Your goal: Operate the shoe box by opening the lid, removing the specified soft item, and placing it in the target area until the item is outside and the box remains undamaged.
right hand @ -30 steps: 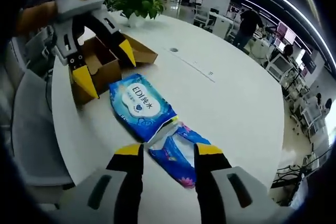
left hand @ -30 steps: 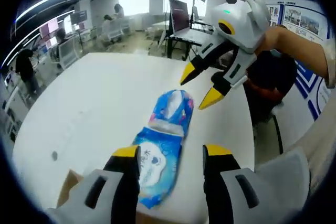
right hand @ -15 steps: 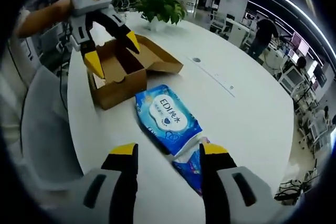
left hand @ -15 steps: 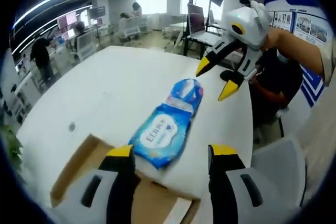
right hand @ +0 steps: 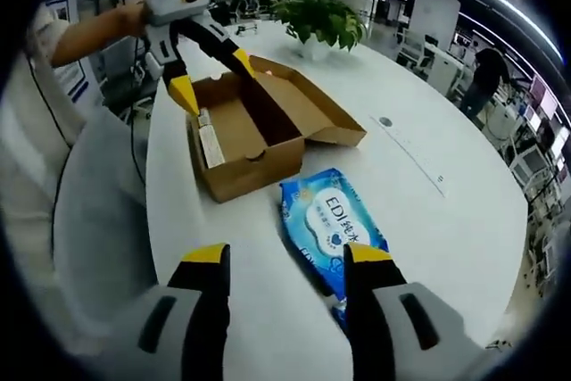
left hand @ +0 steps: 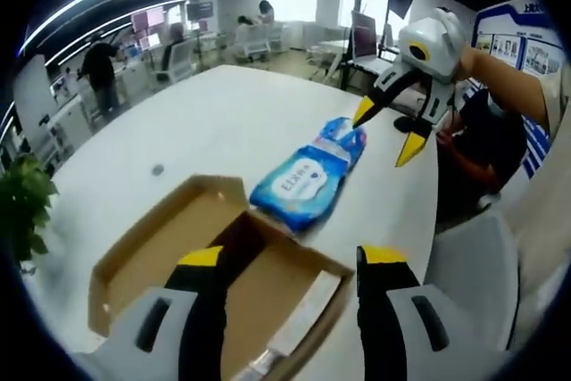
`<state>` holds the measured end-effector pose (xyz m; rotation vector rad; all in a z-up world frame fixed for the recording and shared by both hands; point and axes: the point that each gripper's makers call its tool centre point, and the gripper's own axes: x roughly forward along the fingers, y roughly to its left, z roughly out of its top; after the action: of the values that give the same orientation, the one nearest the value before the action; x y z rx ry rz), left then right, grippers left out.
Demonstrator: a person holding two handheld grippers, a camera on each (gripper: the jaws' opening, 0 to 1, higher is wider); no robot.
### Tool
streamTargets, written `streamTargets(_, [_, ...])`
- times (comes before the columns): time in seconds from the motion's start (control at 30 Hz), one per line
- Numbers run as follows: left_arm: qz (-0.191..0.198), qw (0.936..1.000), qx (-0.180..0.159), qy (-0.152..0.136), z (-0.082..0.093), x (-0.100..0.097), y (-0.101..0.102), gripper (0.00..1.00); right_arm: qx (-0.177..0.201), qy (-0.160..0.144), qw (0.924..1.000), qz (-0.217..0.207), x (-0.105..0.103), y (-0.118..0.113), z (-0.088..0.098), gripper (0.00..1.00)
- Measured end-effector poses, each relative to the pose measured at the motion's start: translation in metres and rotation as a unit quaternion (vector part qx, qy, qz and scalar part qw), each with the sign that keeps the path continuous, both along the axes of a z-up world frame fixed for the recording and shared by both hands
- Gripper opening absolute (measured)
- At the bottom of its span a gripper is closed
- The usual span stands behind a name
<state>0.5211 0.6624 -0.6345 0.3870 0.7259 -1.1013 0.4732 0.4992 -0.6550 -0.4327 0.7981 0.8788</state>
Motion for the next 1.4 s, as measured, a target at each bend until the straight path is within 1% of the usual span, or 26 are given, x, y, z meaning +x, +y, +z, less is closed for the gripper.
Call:
streamTargets(0.2, [0.041, 0.9991, 0.003, 0.0, -0.006, 0.005, 0.037, 0.58, 0.003, 0.002, 0.9996, 0.028, 0.003, 0.023, -0.004, 0.48])
streamTargets(0.33, [0.064, 0.998, 0.003, 0.002, -0.01, 0.005, 0.057, 0.58, 0.008, 0.001, 0.9991, 0.043, 0.008, 0.038, -0.008, 0.48])
streamTargets(0.53, [0.097, 0.9953, 0.009, -0.003, -0.014, 0.003, 0.093, 0.59, 0.012, 0.004, 0.9976, 0.067, 0.011, 0.06, -0.014, 0.5])
streamTargets(0.7, [0.125, 0.992, 0.014, -0.007, -0.017, 0.003, 0.121, 0.58, 0.019, 0.0, 0.9963, 0.084, 0.015, 0.077, -0.017, 0.5])
streamTargets(0.83, [0.147, 0.9889, 0.016, -0.006, -0.021, 0.002, 0.14, 0.58, 0.027, -0.002, 0.9948, 0.098, 0.018, 0.091, -0.018, 0.49])
streamTargets(0.93, [0.164, 0.986, 0.026, -0.008, -0.026, 0.002, 0.156, 0.58, 0.027, 0.0, 0.994, 0.106, 0.02, 0.1, -0.021, 0.49])
streamTargets(1.0, [0.171, 0.9849, 0.028, -0.009, -0.029, 0.002, 0.161, 0.57, 0.027, 0.0, 0.9934, 0.111, 0.021, 0.104, -0.023, 0.49])
streamTargets(1.03, [0.181, 0.9831, 0.028, -0.006, -0.032, 0.002, 0.169, 0.57, 0.026, 0.0, 0.9929, 0.116, 0.022, 0.108, -0.025, 0.49])
streamTargets(1.17, [0.2, 0.9792, 0.035, -0.002, -0.04, -0.001, 0.187, 0.56, 0.027, 0.002, 0.9912, 0.13, 0.025, 0.121, -0.029, 0.49])
streamTargets(1.4, [0.234, 0.9713, 0.039, 0.006, -0.051, -0.001, 0.209, 0.51, 0.016, 0.009, 0.9879, 0.154, 0.029, 0.134, -0.04, 0.49])
